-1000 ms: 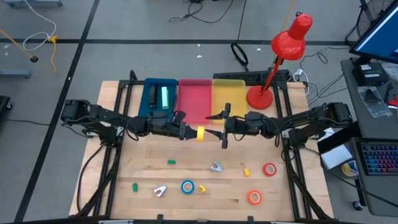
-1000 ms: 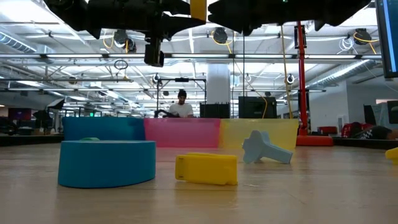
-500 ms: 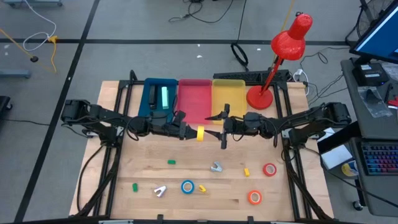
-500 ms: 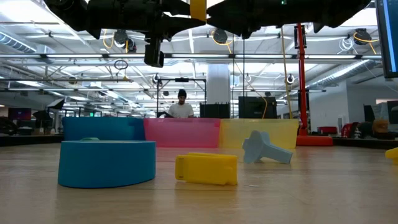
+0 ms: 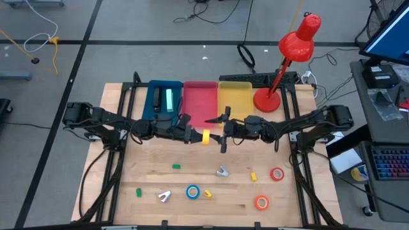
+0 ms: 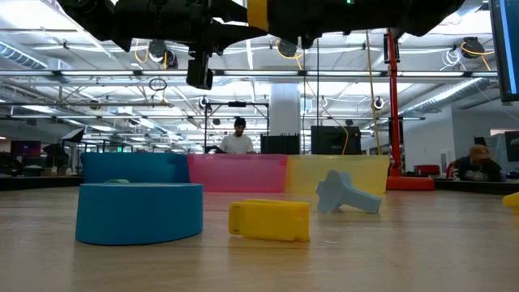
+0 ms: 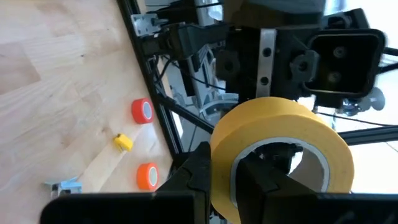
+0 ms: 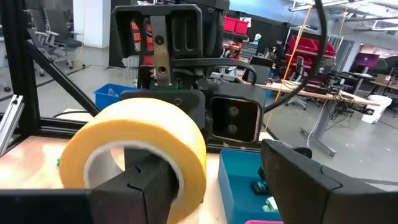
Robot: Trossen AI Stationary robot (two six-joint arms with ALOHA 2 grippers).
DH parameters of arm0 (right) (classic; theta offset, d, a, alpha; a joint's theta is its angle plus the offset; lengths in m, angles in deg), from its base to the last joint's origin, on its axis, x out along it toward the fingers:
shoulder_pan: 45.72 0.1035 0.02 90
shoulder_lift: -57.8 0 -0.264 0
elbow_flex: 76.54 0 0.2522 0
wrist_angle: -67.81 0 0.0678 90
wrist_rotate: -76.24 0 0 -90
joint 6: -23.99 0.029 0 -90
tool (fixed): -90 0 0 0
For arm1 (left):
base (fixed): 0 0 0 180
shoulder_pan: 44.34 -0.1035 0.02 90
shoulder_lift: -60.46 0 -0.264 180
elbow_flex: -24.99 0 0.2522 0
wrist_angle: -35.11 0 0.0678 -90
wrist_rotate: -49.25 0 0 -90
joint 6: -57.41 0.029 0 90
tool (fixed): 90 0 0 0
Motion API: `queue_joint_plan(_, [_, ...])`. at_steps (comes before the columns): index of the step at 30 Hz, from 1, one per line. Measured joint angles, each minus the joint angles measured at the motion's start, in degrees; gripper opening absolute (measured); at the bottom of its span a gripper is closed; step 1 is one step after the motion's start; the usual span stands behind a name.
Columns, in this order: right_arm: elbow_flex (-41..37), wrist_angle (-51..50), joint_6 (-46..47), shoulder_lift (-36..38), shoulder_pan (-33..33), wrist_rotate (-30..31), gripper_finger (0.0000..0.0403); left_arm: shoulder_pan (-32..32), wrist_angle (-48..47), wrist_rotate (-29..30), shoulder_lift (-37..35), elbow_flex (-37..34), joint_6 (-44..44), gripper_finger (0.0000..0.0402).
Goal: Pick and place Stapler, Stapler remover, tape
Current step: Put the yellow tape into the yellow bin
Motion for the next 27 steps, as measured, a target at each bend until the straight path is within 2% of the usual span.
queue_joint_plan(8, [1.29,-8.14,-0.28,1.12,0.04,-0.45,0.0195,-0.16,-2.03,-1.56,0.13,0.00,1.17,0.0038])
queue_joint_plan(15, [1.27,-10.13,2.45,1.62,0.03,-1.57,0.0157,-1.51,-3.36,-4.70,0.09,0.00,1.95,0.0038])
queue_joint_plan(20, [1.27,-10.36,2.45,1.62,0.75,-1.53,0.0111,-2.14,-3.73,-6.35,0.08,0.00,2.30,0.0038])
queue_joint_plan(25, [1.25,-10.38,4.23,1.62,1.49,-1.12,0.0045,-2.16,-3.74,-6.30,0.07,0.00,3.17,0.0038])
queue_joint_plan(27, [1.25,-10.44,5.21,1.62,1.46,-1.07,0.0034,-2.21,-3.76,-6.09,0.07,0.00,4.10,0.0039])
